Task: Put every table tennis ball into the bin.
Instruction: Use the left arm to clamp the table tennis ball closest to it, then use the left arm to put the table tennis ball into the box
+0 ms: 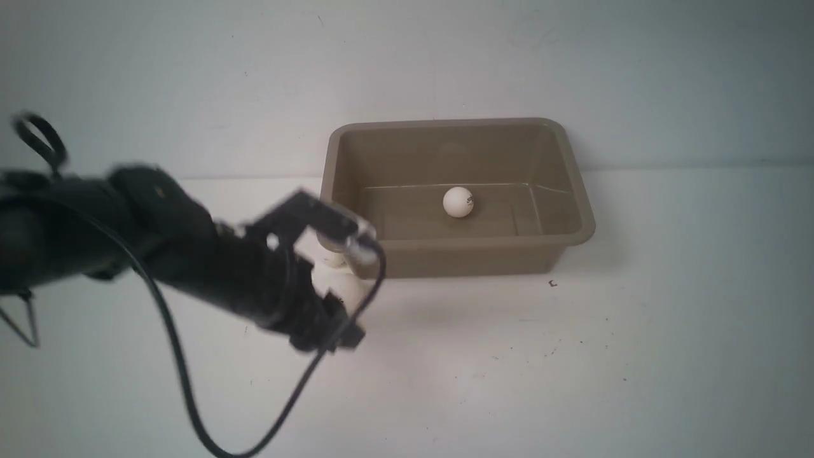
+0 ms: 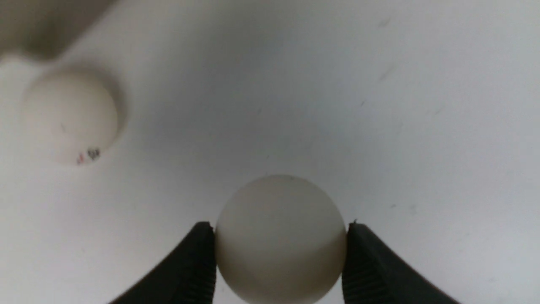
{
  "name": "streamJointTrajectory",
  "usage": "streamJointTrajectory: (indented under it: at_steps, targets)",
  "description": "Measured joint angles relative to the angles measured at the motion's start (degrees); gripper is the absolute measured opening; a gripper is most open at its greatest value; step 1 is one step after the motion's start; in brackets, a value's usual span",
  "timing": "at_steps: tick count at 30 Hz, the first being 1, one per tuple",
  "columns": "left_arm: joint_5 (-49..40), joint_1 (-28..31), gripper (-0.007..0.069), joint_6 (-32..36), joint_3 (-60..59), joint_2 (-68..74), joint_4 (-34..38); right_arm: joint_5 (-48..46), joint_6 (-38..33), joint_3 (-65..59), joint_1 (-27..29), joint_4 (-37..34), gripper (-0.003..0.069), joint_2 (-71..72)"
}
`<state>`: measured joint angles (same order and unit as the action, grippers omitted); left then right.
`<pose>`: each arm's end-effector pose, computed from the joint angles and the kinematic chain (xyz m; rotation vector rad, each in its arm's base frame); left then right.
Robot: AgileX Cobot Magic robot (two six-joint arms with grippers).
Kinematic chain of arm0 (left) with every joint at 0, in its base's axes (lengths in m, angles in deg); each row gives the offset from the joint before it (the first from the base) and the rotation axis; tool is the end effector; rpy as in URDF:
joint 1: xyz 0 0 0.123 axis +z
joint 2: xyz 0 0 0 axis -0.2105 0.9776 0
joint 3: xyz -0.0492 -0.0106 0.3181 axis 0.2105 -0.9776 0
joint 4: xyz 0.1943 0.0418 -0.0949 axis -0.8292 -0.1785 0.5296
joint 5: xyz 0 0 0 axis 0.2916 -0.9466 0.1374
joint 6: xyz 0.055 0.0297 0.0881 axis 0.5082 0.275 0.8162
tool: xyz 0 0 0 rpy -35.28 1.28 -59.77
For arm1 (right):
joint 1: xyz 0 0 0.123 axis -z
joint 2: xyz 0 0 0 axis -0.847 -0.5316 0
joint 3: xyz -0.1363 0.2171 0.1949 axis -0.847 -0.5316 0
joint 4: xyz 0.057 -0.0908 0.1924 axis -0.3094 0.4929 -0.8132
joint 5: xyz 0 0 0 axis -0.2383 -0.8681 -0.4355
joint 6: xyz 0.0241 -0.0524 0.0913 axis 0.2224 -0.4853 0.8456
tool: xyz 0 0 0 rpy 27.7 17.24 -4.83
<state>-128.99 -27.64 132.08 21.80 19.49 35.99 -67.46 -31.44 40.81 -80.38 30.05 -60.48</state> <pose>0.2822 -0.1308 0.2691 0.9509 2.3802 -0.6047 0.2676 0.1434 0.5415 -0.9115 1.8029 0.3027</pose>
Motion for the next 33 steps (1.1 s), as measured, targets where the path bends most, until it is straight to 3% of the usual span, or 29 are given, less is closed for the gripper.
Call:
streamJointTrajectory:
  at_steps: [4, 10, 16, 23, 33]
  targets:
    - [-2.5, 0.0, 0.0342, -1.3, 6.1, -6.3, -0.1, 0.2, -0.1, 0.0, 0.0, 0.0, 0.0616, 0.0]
    - [3.8, 0.0, 0.0342, -1.4, 14.7, -5.6, -0.8, 0.2, -0.3, 0.0, 0.0, 0.0, 0.0607, 0.0]
    - [8.7, 0.0, 0.0342, -1.7, 28.4, 11.1, -3.3, 0.2, -0.4, 0.0, 0.0, -0.5, 0.0600, 0.0]
    - [4.7, 0.0, 0.0348, -2.0, 44.5, 27.3, -3.7, -0.1, -0.6, 0.0, 0.0, -0.9, 0.0594, 0.0]
    - [-1.3, 0.0, 0.0407, -5.3, 49.5, 36.2, -4.6, -0.2, -1.4, 0.0, 0.0, -3.0, 0.0591, 0.0]
